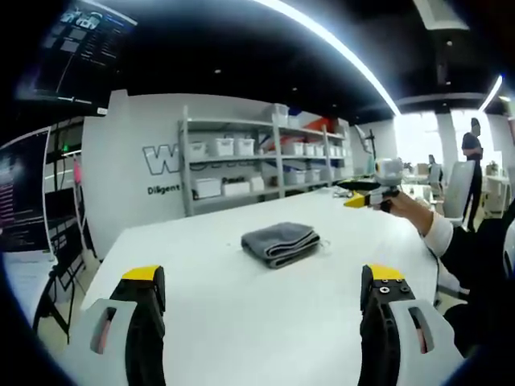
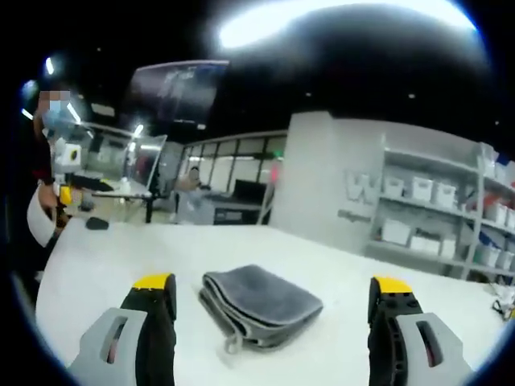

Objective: Open the folded towel by lifting each exposed corner and separating the folded layers until the towel lies flat within the target outline without major curled edges

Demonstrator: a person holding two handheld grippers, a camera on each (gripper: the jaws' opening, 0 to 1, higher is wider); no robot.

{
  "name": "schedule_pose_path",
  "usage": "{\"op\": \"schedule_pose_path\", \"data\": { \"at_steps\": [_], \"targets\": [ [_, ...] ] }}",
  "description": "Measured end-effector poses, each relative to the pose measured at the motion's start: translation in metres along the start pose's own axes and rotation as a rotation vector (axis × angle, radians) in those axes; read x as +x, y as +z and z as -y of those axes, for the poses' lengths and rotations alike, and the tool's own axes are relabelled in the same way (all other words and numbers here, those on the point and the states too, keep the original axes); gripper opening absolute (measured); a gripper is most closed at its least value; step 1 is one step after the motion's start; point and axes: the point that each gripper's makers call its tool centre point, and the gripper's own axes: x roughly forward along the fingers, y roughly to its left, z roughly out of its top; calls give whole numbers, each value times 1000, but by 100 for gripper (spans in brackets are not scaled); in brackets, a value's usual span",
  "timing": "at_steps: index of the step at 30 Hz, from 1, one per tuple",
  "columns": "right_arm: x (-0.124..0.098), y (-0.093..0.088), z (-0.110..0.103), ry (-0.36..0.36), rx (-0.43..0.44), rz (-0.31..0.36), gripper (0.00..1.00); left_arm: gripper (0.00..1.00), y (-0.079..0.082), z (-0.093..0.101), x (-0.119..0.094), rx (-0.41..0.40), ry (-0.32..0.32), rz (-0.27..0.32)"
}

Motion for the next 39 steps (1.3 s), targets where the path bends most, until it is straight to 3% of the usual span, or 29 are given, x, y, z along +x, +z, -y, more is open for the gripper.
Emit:
{"op": "schedule_pose_path", "data": {
  "at_steps": [14,28,39],
  "targets": [
    [22,-13,1,12,-13,-41,99,99,-2,-4,-2,-6,2,-5],
    [29,-16,11,-36,-2,71,97,100,-1,-3,-3,-8,-3,-1],
    [38,-37,13,-26,53,57,98,100,-1,-5,-4,-10,1,0]
  ]
}}
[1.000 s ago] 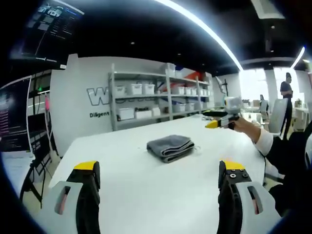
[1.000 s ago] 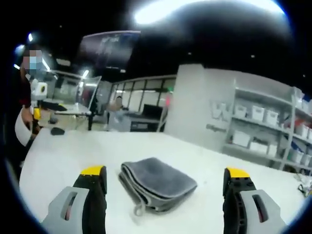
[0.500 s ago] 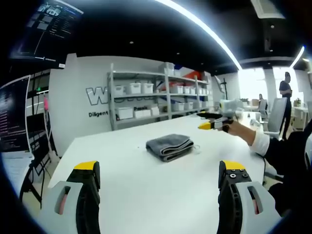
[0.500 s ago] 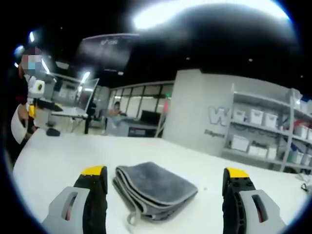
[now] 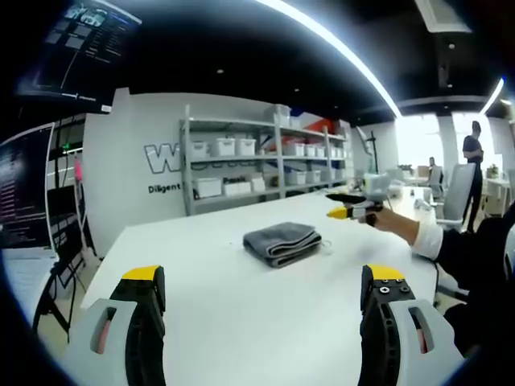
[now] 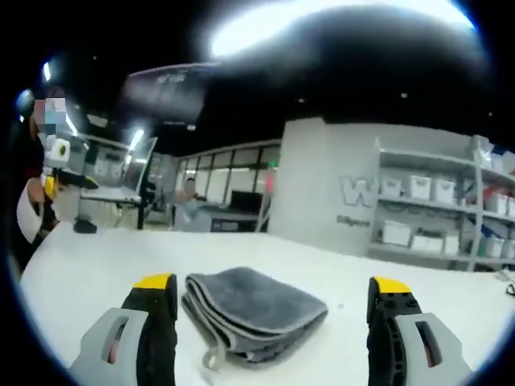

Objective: Open the folded towel by lifting each exposed corner and separating the folded layers until the towel lies flat within the target outline without major curled edges

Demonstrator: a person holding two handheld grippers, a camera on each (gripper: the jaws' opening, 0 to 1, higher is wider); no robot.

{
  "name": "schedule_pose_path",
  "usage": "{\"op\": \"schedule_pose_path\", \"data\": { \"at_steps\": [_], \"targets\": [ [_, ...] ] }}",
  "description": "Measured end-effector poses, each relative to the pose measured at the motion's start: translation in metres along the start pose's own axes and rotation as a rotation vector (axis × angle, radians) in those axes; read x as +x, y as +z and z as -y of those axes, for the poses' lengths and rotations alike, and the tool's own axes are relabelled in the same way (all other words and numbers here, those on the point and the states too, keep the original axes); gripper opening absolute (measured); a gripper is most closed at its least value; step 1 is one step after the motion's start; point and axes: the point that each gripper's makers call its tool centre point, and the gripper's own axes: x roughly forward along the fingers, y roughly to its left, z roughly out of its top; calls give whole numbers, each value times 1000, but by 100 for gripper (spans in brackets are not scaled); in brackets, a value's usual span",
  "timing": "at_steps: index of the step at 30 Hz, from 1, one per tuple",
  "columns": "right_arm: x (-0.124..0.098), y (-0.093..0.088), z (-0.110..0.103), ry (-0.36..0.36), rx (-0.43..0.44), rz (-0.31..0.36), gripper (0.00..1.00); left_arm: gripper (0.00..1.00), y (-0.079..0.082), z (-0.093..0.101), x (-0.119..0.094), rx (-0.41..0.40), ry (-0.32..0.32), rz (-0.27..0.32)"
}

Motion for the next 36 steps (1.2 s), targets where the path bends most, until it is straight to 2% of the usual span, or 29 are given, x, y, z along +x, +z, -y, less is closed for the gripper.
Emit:
{"op": "schedule_pose_path", "data": {
  "at_steps": [17,19,22,25,36],
  "targets": [
    [8,-24,-2,-9,-30,-69,97,100,-1,1,0,11,4,-10],
    [9,-29,-5,-8,-32,-81,96,100,-2,1,0,12,3,-12],
    [11,-41,-8,-5,-85,-132,95,99,0,0,-2,12,0,-10],
    [14,-45,-9,3,-75,-138,95,99,2,-2,-4,13,3,-1],
    [17,-50,-10,12,-124,-164,94,99,-1,-5,-4,17,11,-10]
  ]
}}
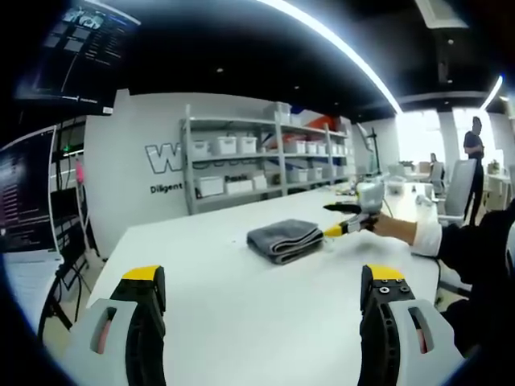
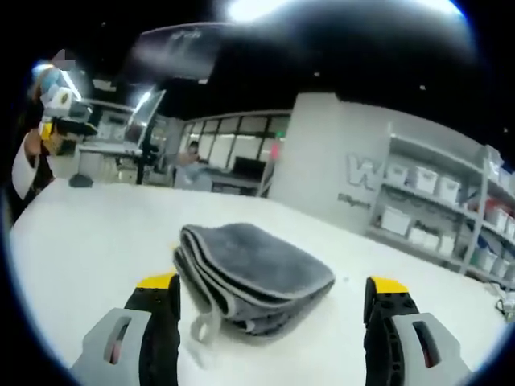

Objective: Open the folded towel by lifting each exposed corner and separating the folded layers until the towel lies flat within the target outline without major curled edges

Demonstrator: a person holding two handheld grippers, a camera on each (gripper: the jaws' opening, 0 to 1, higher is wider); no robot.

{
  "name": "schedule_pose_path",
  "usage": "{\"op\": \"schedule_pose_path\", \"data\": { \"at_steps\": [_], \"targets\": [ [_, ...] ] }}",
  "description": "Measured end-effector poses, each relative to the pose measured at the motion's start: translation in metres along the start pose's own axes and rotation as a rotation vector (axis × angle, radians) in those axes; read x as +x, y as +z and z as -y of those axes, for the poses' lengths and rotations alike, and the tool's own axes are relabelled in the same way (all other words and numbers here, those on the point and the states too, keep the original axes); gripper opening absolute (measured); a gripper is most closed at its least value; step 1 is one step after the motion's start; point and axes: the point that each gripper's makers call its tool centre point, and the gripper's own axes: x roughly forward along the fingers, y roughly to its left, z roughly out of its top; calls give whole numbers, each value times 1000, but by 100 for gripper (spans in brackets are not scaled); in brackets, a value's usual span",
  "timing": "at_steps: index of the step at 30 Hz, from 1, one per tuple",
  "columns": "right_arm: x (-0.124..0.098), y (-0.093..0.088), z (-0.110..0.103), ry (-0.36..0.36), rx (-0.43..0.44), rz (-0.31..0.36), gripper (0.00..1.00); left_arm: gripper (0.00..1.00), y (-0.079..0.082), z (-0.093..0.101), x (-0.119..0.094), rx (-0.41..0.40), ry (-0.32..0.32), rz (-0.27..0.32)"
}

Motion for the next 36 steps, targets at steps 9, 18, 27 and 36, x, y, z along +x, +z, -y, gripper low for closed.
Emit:
{"op": "schedule_pose_path", "data": {
  "at_steps": [9,18,27,36],
  "targets": [
    [5,-6,-4,-10,-126,-38,91,99,0,3,0,7,-6,-6],
    [7,-12,-4,-21,-206,-76,89,99,-3,5,1,9,-15,-18],
    [7,-15,-7,-23,-236,-91,85,99,-5,3,3,5,-13,-26],
    [10,-24,-14,-8,-250,-127,82,99,-2,6,0,7,-23,-18]
  ]
}}
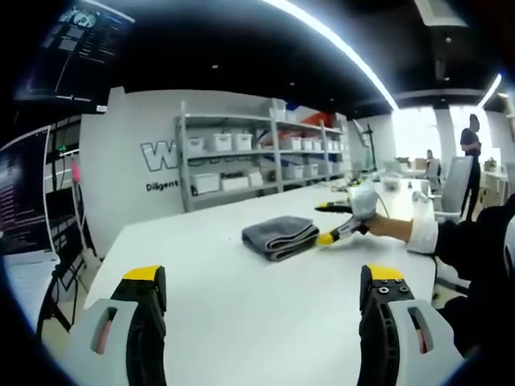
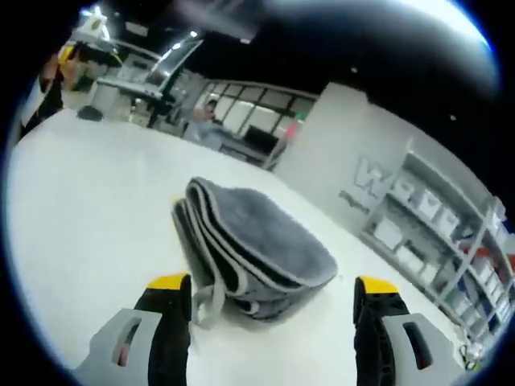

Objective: Open the folded towel by lifting each exposed corner and separating the folded layers until the towel lies flat within the target outline without major curled edges

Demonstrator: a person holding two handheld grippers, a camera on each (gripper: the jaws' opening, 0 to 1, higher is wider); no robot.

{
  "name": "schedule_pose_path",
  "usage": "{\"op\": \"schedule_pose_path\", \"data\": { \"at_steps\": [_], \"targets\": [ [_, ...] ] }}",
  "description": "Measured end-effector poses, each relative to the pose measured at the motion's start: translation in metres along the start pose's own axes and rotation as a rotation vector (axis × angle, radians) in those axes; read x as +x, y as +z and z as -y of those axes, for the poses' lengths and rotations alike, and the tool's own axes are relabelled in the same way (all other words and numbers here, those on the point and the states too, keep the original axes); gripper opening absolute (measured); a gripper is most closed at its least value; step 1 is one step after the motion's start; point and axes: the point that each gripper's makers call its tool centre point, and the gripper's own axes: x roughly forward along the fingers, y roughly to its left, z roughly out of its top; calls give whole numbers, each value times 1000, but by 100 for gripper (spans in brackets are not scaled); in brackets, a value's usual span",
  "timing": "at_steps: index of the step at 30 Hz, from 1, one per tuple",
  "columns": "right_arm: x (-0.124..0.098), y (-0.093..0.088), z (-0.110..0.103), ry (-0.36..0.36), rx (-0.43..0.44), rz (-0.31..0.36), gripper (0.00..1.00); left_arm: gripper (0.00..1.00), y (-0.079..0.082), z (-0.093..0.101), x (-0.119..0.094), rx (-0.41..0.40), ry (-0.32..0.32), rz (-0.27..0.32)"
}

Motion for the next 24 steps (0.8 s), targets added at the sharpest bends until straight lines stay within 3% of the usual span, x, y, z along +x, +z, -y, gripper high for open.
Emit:
{"op": "schedule_pose_path", "data": {
  "at_steps": [9,24],
  "targets": [
    [0,0,0,0,73,-2,75,98,-1,-2,2,-2,1,-9],
    [12,2,-10,-16,-21,-39,70,97,-4,-4,3,-1,5,-18]
  ]
}}
